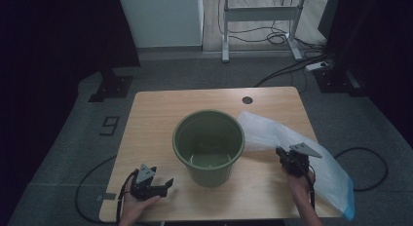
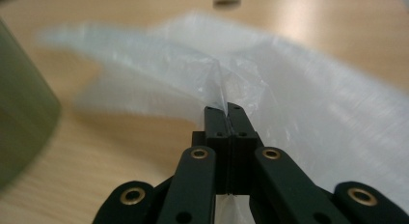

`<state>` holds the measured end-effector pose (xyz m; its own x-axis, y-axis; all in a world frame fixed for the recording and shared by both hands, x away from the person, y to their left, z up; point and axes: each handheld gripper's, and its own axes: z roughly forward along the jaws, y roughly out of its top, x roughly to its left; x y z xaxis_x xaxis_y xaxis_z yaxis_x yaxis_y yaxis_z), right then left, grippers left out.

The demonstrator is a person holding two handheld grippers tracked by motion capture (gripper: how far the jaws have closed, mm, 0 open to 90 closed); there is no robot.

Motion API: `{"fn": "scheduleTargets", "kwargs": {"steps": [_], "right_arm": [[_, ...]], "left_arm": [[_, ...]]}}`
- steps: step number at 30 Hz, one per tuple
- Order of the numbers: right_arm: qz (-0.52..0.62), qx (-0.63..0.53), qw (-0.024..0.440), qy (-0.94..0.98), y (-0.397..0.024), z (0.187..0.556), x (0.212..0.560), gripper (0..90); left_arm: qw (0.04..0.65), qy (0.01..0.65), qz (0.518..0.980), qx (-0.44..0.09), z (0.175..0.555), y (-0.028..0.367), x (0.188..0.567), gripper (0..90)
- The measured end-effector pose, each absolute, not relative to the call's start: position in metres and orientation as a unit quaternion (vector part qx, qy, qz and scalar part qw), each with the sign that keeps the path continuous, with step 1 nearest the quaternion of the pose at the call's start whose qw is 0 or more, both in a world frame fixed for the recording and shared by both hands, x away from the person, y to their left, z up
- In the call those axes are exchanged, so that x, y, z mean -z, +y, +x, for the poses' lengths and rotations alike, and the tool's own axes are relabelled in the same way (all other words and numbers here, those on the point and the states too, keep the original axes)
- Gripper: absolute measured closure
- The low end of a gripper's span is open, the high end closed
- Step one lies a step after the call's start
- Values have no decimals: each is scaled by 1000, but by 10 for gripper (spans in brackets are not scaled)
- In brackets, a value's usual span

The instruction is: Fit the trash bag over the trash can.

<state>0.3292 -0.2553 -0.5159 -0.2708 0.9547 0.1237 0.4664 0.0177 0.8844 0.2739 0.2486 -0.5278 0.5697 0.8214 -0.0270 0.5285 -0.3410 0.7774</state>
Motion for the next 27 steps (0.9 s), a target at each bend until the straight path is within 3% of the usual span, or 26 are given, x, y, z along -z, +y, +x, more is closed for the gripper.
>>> {"fn": "scheduleTargets", "kwargs": {"steps": [7, 27], "right_arm": [[514, -514, 289, 623, -263, 320, 460, 888], [431, -599, 343, 581, -258, 289, 353, 888]], "left_arm": [[387, 426, 796, -190, 274, 249, 528, 155], [388, 428, 795, -187, 275, 250, 528, 156]]}}
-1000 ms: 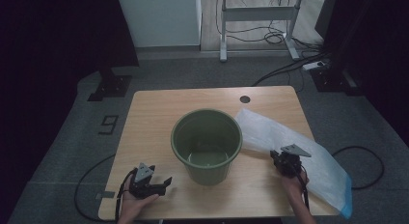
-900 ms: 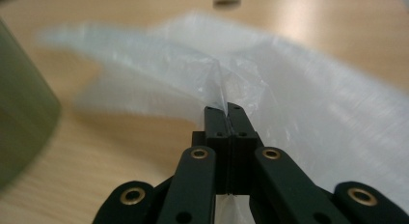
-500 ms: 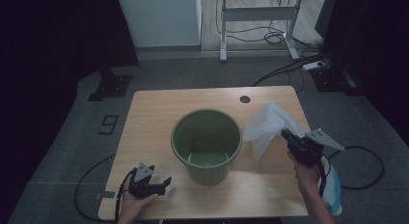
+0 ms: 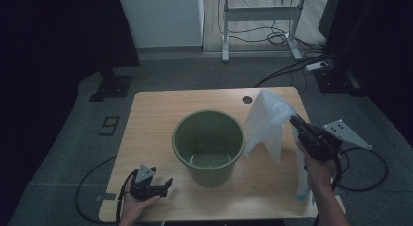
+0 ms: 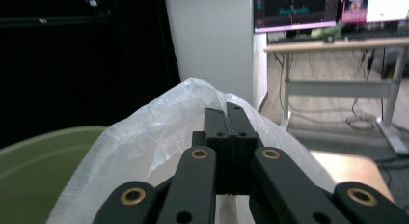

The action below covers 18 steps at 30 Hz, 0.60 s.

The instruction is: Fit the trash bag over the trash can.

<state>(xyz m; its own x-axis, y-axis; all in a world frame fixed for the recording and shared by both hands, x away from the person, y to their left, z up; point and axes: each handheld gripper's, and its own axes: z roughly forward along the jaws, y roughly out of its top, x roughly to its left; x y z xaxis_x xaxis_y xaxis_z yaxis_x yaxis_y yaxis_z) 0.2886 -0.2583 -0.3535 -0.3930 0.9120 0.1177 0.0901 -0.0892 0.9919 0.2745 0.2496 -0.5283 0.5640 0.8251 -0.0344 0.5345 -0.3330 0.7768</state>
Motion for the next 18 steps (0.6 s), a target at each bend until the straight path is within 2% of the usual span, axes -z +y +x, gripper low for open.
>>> {"fn": "scheduleTargets", "kwargs": {"steps": [9, 18], "right_arm": [[397, -624, 364, 567, -252, 275, 312, 888], [374, -644, 365, 558, -240, 268, 290, 889]], "left_arm": [[385, 427, 797, -186, 275, 249, 529, 155], [382, 427, 799, -182, 276, 248, 530, 155]]}}
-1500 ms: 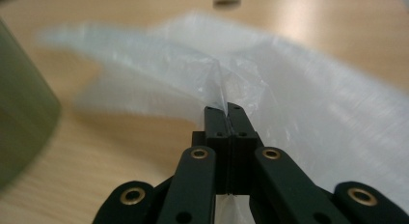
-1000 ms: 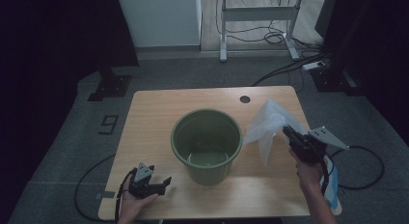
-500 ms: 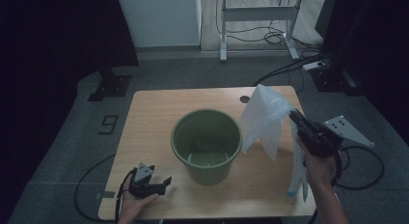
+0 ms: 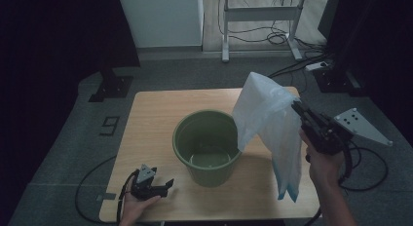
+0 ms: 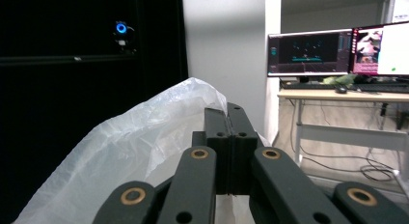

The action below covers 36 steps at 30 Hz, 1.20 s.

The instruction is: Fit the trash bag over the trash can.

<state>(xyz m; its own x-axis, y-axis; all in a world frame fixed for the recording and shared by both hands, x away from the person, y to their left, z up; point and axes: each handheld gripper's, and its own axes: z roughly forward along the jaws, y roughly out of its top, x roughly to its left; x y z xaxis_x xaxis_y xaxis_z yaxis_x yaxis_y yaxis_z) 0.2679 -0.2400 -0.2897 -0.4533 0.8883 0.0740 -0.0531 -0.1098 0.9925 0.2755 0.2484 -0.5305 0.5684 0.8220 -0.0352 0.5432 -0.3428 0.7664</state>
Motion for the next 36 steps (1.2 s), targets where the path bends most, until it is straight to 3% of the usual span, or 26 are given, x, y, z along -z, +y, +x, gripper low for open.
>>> {"fn": "scheduleTargets", "kwargs": {"steps": [12, 25, 36], "right_arm": [[337, -658, 368, 563, -212, 263, 259, 889], [306, -657, 359, 588, -168, 268, 250, 889], [299, -620, 368, 625, -126, 286, 287, 888]], "left_arm": [[379, 433, 798, -182, 277, 250, 532, 158], [381, 434, 796, -182, 277, 252, 531, 159], [389, 437, 790, -184, 277, 256, 528, 159]]}}
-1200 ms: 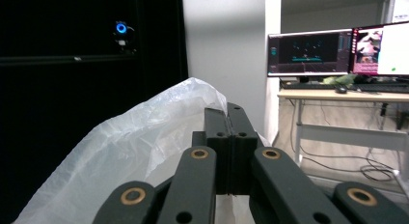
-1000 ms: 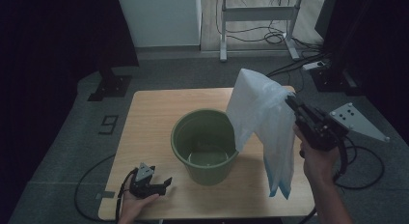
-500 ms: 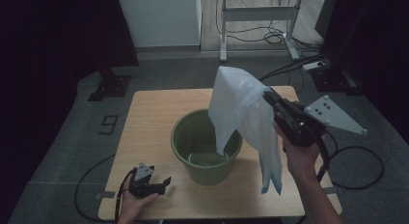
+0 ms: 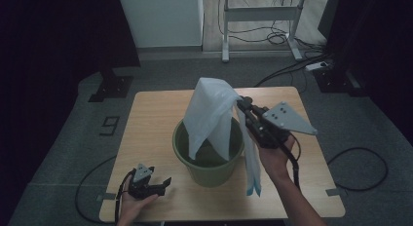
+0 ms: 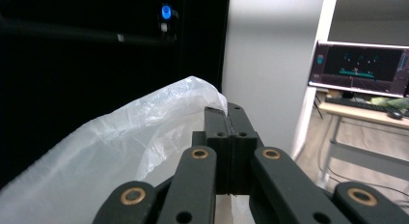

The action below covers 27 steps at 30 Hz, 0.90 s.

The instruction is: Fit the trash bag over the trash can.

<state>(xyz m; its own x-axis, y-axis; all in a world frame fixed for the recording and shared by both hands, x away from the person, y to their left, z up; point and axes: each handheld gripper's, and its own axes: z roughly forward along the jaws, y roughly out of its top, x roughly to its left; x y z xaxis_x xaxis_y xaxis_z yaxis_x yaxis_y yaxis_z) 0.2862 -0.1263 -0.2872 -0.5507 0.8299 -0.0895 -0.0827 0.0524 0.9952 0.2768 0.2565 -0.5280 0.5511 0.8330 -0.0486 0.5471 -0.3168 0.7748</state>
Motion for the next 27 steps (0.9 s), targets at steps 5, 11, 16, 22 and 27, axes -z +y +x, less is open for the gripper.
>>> {"fn": "scheduleTargets", "kwargs": {"steps": [5, 11, 16, 22, 27], "right_arm": [[311, -605, 360, 638, -121, 294, 313, 888], [323, -601, 359, 637, -130, 295, 325, 888], [325, -602, 370, 628, -144, 284, 328, 888], [333, -603, 382, 617, -162, 276, 329, 888], [336, -604, 385, 611, -169, 273, 328, 888]], "left_arm": [[389, 436, 790, -185, 277, 257, 527, 159], [389, 436, 790, -185, 277, 257, 527, 159], [388, 435, 791, -184, 277, 256, 527, 159], [386, 434, 793, -183, 277, 254, 528, 159], [384, 433, 794, -183, 277, 254, 528, 159]]}}
